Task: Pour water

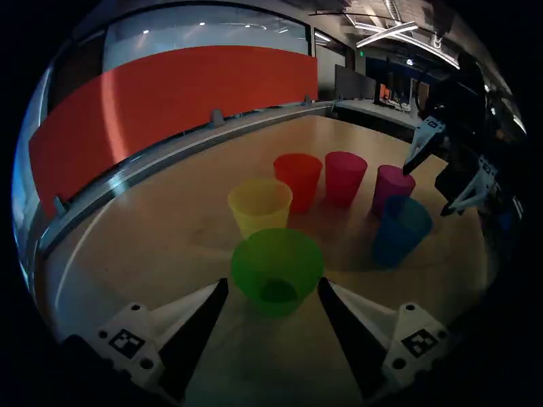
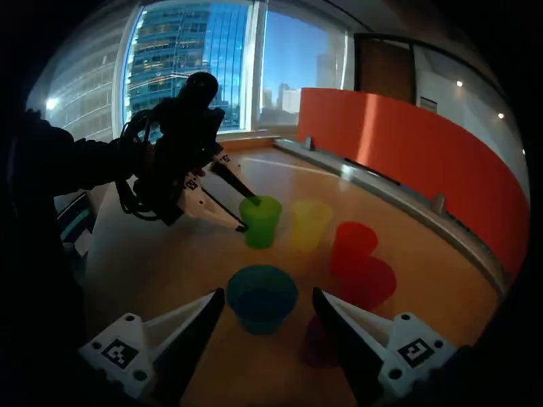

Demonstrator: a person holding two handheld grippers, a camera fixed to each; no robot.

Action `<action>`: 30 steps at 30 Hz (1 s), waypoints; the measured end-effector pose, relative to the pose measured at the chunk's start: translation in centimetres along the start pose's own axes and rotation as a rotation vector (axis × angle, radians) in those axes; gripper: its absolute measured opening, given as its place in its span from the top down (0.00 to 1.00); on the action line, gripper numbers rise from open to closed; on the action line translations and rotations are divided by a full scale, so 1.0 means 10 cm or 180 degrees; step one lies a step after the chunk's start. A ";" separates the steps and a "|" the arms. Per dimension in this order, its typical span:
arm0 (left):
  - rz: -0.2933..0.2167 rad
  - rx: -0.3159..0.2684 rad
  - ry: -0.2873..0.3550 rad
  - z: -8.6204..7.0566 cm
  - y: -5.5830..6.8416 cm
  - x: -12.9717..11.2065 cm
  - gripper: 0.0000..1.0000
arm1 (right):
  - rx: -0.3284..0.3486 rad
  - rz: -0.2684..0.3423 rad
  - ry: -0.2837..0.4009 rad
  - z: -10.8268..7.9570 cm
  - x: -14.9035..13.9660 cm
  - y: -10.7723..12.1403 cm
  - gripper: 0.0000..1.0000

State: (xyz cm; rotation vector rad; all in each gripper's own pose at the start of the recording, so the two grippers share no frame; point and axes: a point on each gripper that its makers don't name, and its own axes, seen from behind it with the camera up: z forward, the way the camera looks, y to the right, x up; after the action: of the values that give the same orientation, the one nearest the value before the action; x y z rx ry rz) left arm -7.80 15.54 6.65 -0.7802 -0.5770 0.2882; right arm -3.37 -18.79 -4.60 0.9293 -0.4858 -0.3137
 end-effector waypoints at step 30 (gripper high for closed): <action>0.0033 0.0027 0.0022 0.16 -0.04 0.14 0.11 | 0.0016 -0.0025 -0.0015 0.03 0.00 0.03 0.00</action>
State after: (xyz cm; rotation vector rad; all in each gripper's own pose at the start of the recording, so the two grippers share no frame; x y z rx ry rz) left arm -7.63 16.81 8.35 -0.7759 -0.5652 0.2971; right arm -3.53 -18.80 -4.18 0.9357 -0.4875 -0.3219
